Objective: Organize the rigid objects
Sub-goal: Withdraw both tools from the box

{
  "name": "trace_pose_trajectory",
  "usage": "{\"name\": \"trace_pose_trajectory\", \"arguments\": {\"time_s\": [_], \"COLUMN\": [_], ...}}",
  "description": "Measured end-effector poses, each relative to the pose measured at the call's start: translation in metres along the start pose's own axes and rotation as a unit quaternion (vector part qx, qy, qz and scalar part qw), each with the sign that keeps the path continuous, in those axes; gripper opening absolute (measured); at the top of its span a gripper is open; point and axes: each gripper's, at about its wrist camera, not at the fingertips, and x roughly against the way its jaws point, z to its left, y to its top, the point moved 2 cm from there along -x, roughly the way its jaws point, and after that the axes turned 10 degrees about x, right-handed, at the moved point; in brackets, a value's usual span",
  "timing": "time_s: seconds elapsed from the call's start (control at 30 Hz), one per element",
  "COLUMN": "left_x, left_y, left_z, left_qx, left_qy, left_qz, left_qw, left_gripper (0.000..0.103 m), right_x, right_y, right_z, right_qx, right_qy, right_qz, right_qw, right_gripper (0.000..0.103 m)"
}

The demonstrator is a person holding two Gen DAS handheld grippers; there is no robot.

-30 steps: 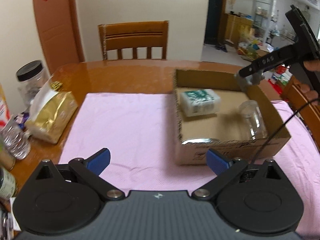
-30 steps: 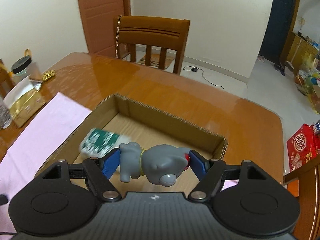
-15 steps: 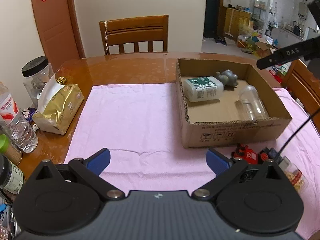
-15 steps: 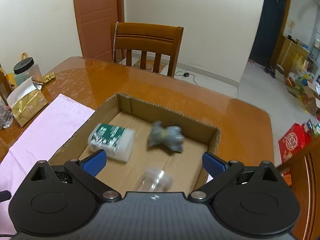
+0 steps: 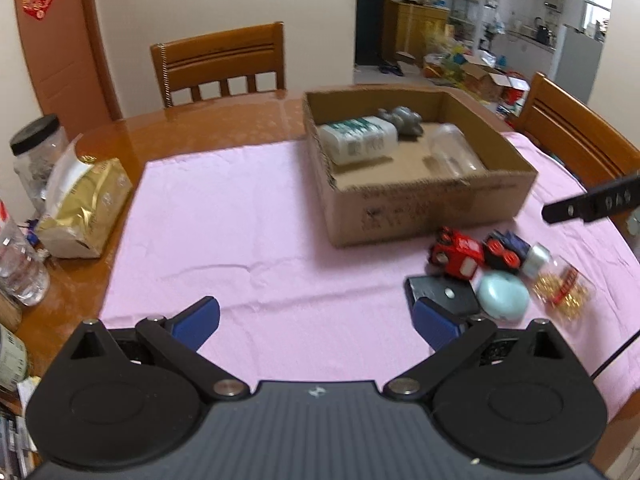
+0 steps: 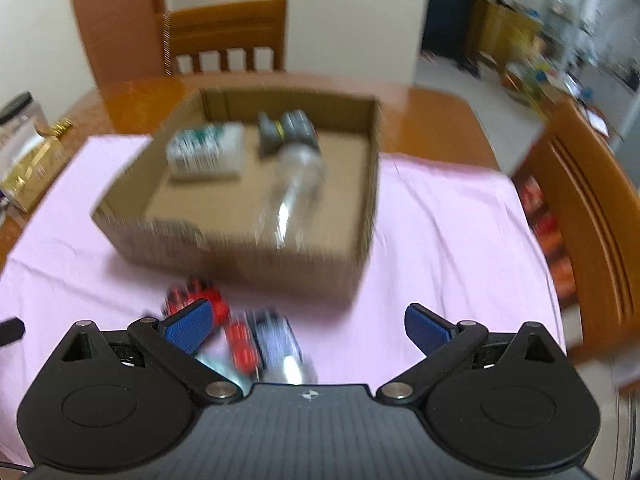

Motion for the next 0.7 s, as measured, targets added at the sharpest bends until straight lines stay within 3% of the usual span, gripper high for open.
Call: {"name": "trace_pose_trajectory", "arguments": {"time_s": [0.2,0.5,0.7], "left_x": [-0.006,-0.014,-0.016], "left_y": [-0.017,-0.022,-0.026], "left_z": [-0.011,-0.045,-0.064], "left_qx": [0.005,0.034,0.038], "left_qy": [0.023,0.088,0.107], "left_qz": [0.013,0.027,0.039], "left_qw": [0.9996,0.9952,0.9928], "left_gripper": [0.102,0.102,0.102], "right_x": [-0.013,-0.053,-0.069], "right_y": [-0.031,-0.008,-0.011], "right_z": [-0.004,-0.036,-0.045], "right_qx": [-0.038,-0.034,-0.004], "right_qy": [0.002,0.042,0.072], "right_qz": [0.018,0.031,0.057], "right_qw": [0.999,0.998,0.996], "right_gripper": [0.103,0.103,0.103]}}
